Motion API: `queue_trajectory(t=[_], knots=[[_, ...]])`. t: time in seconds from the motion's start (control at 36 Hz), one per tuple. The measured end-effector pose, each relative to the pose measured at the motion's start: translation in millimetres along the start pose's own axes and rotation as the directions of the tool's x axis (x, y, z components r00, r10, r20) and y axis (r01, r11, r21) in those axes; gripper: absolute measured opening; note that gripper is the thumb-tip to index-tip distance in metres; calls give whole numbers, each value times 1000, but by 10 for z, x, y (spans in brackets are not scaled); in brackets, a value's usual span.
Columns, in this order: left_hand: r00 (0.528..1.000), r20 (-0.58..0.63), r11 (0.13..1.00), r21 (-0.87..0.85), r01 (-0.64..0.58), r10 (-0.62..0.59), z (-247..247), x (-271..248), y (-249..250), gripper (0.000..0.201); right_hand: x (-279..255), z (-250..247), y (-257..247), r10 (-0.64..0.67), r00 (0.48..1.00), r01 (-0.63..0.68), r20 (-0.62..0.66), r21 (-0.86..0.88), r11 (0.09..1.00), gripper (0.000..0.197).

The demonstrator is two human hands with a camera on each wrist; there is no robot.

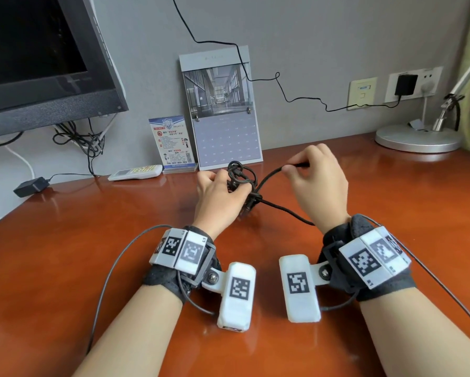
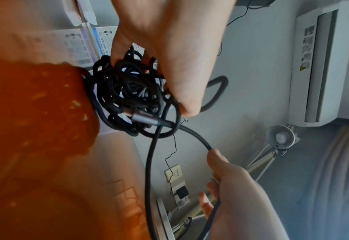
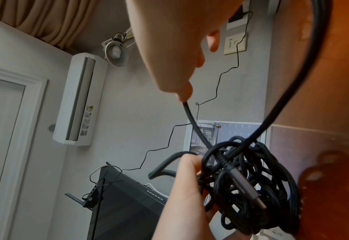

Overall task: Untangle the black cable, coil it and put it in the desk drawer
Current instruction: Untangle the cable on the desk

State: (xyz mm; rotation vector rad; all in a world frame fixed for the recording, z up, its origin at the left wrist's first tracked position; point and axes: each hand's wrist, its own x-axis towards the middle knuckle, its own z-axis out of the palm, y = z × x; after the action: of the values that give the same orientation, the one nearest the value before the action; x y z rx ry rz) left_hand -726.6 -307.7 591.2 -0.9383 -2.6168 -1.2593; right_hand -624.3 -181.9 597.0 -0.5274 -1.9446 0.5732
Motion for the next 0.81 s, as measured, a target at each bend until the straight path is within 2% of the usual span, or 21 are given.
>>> queue_trajectory(t=[0.11,0.25,0.31,0.36,0.42,0.47,0.53,0.64,0.72,0.81], knots=[[1000,19,1000,10,4,-4,18,-5,1,19,5,1,26,170,985,-165,-43,85,983,10],[1000,14,999,42,-23,23,45,-24,14,21,24,2,64,187,982,-187,-20,-43,981,10],[999,19,998,52,-43,42,59,-37,22,19,21,0,101,152,986,-143,71,-126,982,7],[998,28,997,50,-52,51,70,-48,21,19,4,15,120,102,963,-51,250,-204,978,5],[998,28,997,46,-54,53,73,-50,13,19,-26,59,106,55,896,41,440,-207,978,8],[998,23,997,44,-61,60,78,-47,6,19,-58,89,52,1,842,56,540,-90,994,19],[998,21,997,41,-67,66,78,-49,9,19,-79,104,17,-45,828,40,558,23,999,29],[997,25,997,45,-69,68,72,-59,17,20,-84,106,21,-56,808,43,587,37,998,28],[998,22,998,31,-62,61,60,-69,29,20,-78,106,34,-54,836,54,546,17,998,19],[998,32,998,28,-51,50,48,-74,50,24,-65,80,47,34,883,-27,468,-21,999,16]])
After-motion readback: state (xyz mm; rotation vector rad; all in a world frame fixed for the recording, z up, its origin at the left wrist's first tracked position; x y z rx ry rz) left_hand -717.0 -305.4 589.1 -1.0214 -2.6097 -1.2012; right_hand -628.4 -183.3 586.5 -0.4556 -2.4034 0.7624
